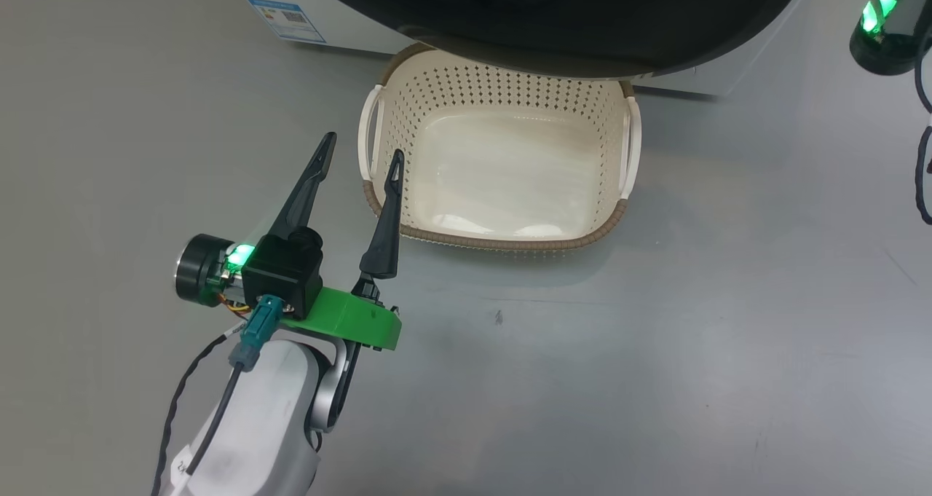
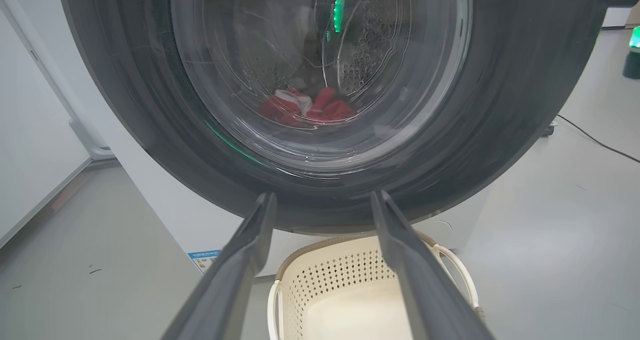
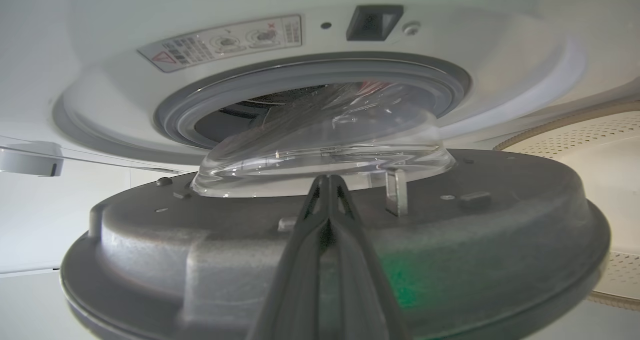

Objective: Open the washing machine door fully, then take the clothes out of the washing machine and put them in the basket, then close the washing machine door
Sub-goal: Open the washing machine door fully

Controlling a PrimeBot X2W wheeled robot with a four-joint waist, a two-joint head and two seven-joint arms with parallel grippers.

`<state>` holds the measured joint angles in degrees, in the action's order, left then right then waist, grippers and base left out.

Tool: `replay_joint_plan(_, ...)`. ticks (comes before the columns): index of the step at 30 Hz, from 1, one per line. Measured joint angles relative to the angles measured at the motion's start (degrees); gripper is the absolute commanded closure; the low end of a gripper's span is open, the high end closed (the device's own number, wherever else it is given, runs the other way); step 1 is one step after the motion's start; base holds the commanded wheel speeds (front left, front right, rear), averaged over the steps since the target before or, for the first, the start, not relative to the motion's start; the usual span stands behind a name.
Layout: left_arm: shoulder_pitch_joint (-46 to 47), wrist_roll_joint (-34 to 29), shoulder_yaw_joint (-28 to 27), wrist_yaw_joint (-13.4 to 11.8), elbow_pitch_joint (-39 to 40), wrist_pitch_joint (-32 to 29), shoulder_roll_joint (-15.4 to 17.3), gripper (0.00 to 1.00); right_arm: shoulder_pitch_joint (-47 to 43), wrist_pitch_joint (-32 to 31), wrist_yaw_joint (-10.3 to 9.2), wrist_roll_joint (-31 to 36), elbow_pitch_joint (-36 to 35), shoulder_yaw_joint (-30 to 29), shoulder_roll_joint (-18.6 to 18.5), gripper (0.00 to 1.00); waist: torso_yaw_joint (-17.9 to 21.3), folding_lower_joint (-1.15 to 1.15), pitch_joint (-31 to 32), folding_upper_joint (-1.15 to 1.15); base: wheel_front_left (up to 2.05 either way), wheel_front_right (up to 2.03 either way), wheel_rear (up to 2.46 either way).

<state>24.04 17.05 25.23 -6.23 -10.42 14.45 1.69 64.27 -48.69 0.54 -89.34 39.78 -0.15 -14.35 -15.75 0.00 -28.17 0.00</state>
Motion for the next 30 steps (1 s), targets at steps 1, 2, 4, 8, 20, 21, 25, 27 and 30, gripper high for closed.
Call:
replay_joint_plan(1, 0.0, 0.0, 0.1, 0.0, 0.0, 0.0, 0.0, 0.00, -0.3, -0.4, 0.02, -0.1, 0.1, 0.1, 0.0, 1.00, 0.2, 0.00, 0.2, 0.00, 0.00, 0.00, 0.00)
replay_joint_plan(2, 0.0, 0.0, 0.3, 0.0, 0.0, 0.0, 0.0, 0.00, -0.5, -0.7, 0.29, -0.1, 0.2, 0.3, 0.1, 1.00, 0.3, 0.00, 0.4, 0.00, 0.00, 0.00, 0.00)
replay_joint_plan(4, 0.0, 0.0, 0.4, 0.0, -0.2, 0.0, 0.0, 0.00, -1.1, -1.2, 0.81, -0.3, 0.3, 0.5, 0.4, 1.00, 0.6, 0.00, 0.7, 0.00, 0.00, 0.00, 0.00)
replay_joint_plan(8, -0.1, 0.0, 0.5, 0.0, -0.6, 0.0, 0.0, 0.00, -2.4, -2.2, 1.87, -0.4, 0.4, 1.0, 1.0, 1.00, 1.1, 0.00, 1.6, 0.00, 0.00, 0.00, 0.00)
replay_joint_plan(20, -1.2, -0.7, 0.6, 0.0, -2.2, 0.0, 0.0, 0.00, -6.3, -4.2, 4.07, -1.3, 0.7, 2.3, 3.6, 1.00, 2.0, 0.00, 4.5, 0.00, 0.00, 0.00, 0.00)
replay_joint_plan(21, -1.4, -0.8, 0.6, 0.0, -2.4, 0.0, 0.0, 0.00, -6.7, -4.3, 4.12, -1.3, 0.7, 2.4, 3.8, 1.00, 2.0, 0.00, 4.8, 0.00, 0.00, 0.00, 0.00)
replay_joint_plan(25, -2.3, -0.9, 0.7, 0.0, -3.1, 0.0, 0.0, 0.00, -8.0, -4.8, 4.52, -1.3, 0.8, 2.9, 4.4, 1.00, 2.0, 0.00, 6.0, 0.00, 0.00, 0.00, 0.00)
replay_joint_plan(27, -2.6, -0.9, 0.7, 0.0, -3.5, 0.0, 0.0, 0.00, -8.7, -5.0, 4.68, -1.3, 0.8, 3.2, 4.9, 1.00, 2.0, 0.00, 6.6, 0.00, 0.00, 0.00, 0.00)
replay_joint_plan(30, -3.0, -0.9, 0.6, 0.0, -3.7, 0.0, 0.0, 0.00, -9.4, -5.1, 4.94, -1.3, 0.8, 3.7, 5.5, 1.00, 1.9, 0.00, 7.4, 0.00, 0.00, 0.00, 0.00)
